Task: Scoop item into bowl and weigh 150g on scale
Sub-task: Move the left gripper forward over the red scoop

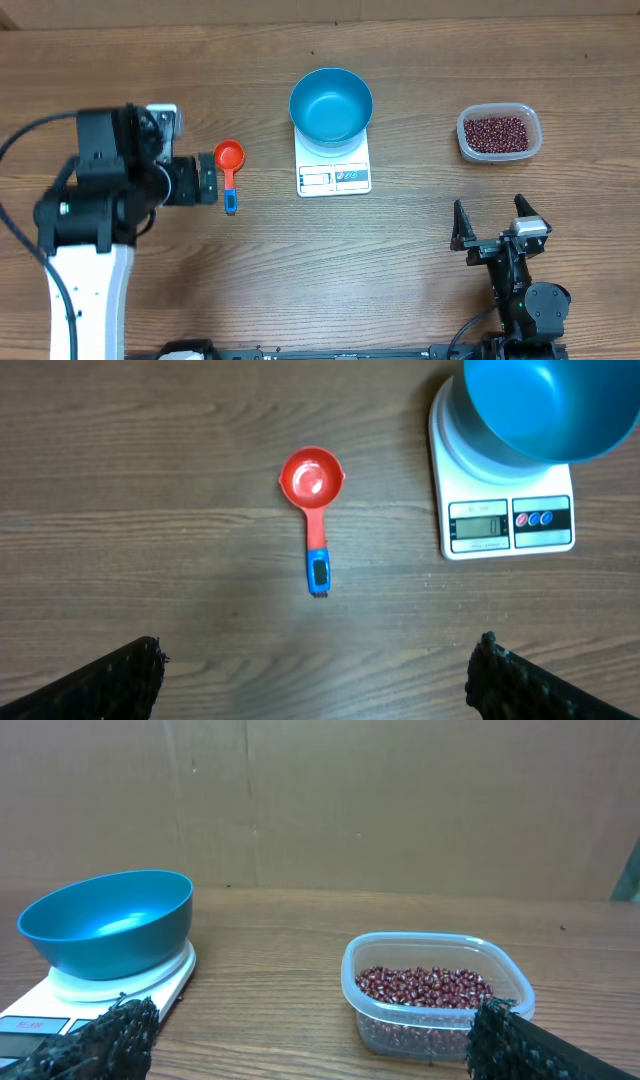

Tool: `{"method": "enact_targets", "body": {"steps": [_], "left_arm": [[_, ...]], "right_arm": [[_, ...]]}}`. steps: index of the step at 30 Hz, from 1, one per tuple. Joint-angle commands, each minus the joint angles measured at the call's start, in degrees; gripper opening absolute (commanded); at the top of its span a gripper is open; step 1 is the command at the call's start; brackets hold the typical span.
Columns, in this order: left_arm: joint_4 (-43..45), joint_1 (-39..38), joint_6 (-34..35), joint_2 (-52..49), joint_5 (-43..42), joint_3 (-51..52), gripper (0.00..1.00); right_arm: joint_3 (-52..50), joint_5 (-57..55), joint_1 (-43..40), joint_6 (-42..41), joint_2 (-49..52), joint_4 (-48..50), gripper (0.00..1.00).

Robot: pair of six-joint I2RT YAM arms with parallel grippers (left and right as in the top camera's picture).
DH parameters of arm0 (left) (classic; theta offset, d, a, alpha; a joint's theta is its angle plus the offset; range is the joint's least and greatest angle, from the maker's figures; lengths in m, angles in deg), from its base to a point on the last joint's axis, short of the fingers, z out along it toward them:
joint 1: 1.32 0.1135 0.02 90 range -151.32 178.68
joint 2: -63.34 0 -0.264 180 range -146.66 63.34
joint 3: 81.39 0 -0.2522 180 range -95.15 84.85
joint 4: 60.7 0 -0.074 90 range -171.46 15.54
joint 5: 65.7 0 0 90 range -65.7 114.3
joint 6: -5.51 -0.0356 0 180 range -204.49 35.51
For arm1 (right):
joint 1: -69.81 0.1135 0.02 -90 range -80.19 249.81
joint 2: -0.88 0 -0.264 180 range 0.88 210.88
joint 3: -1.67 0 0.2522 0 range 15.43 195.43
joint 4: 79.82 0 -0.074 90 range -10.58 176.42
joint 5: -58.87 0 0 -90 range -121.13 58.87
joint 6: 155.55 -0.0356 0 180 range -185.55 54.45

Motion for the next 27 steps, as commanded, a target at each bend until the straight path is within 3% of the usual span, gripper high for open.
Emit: {"method": "enact_targets", "body": {"steps": [1,16,27], "left_arm": [[-1.92,0.37,-1.11,-3.91,-0.17,-5.75,1.00],[-11.52,2.62,-2.27,-17.92,-0.26,-17.94,0.99],[-12.61,3.21,-2.40,-21.99,-1.29,-18.32,0.99]], "right_arm": [[-0.61,0.07,0.37,0.11,-0.48,0.26,1.00],[-0.61,0.07,0.37,0.13,-0.48,0.26,1.00],[-0.61,0.07,0.37,0.11,-0.48,0.26,1.00]]}}
